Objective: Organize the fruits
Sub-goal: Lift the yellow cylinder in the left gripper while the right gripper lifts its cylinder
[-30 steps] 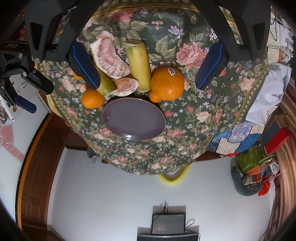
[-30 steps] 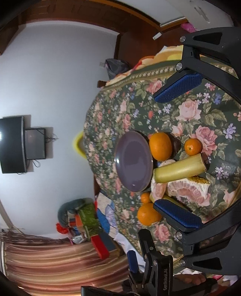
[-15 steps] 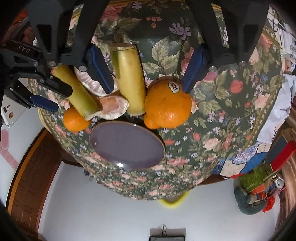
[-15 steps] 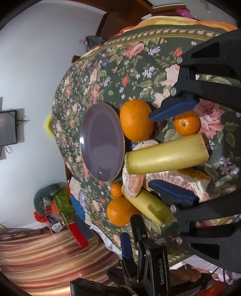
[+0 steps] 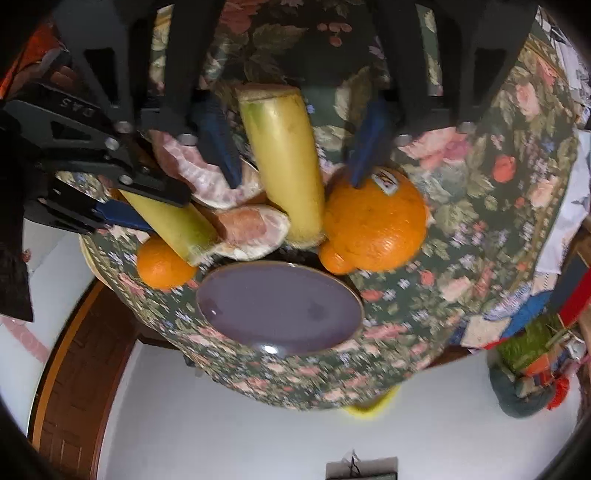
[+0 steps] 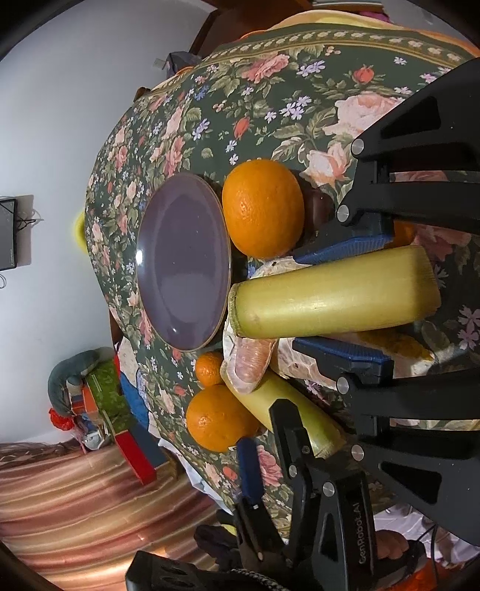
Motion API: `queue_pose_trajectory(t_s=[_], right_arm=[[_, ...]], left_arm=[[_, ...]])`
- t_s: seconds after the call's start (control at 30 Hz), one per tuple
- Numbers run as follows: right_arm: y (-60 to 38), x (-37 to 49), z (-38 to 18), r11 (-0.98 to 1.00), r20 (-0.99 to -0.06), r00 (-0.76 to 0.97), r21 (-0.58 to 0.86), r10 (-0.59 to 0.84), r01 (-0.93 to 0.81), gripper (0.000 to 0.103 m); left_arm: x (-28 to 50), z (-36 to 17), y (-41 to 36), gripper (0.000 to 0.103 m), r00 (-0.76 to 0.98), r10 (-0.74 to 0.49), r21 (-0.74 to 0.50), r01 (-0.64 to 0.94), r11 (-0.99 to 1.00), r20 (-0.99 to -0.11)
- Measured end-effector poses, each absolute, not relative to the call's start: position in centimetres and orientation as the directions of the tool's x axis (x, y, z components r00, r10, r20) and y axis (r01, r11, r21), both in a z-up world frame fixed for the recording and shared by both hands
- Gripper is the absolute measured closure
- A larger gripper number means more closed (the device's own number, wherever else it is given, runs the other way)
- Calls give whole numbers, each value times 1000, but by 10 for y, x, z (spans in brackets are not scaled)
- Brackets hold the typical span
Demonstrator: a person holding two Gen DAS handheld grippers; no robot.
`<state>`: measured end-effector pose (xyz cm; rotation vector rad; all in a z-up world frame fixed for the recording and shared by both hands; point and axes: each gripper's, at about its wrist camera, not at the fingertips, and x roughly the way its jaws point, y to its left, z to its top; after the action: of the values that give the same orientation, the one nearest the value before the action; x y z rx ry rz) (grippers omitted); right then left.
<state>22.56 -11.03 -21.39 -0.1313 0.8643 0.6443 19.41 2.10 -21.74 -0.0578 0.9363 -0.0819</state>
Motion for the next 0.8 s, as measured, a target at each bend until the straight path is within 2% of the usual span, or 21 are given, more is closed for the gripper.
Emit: queue_pose_trajectory(t_s=[0.33, 0.43, 0.53, 0.8], right_arm=[[-109, 226, -214, 806, -742, 473, 152, 476, -572, 66], [-111, 224, -213, 814, -738, 483, 153, 471, -560, 67], [-114, 221, -209, 820, -730, 495, 156, 472, -551, 67], [-119, 217, -198, 824, -711, 514, 164, 480, -543, 68]], left_arm=[[208, -238, 25, 53, 538, -131, -148, 12, 989, -833], [205, -237, 25, 61, 541, -149, -163, 22, 986, -828], [199, -234, 26, 63, 540, -138, -148, 25, 989, -830], [186, -226, 28, 64, 531, -142, -144, 38, 989, -835]])
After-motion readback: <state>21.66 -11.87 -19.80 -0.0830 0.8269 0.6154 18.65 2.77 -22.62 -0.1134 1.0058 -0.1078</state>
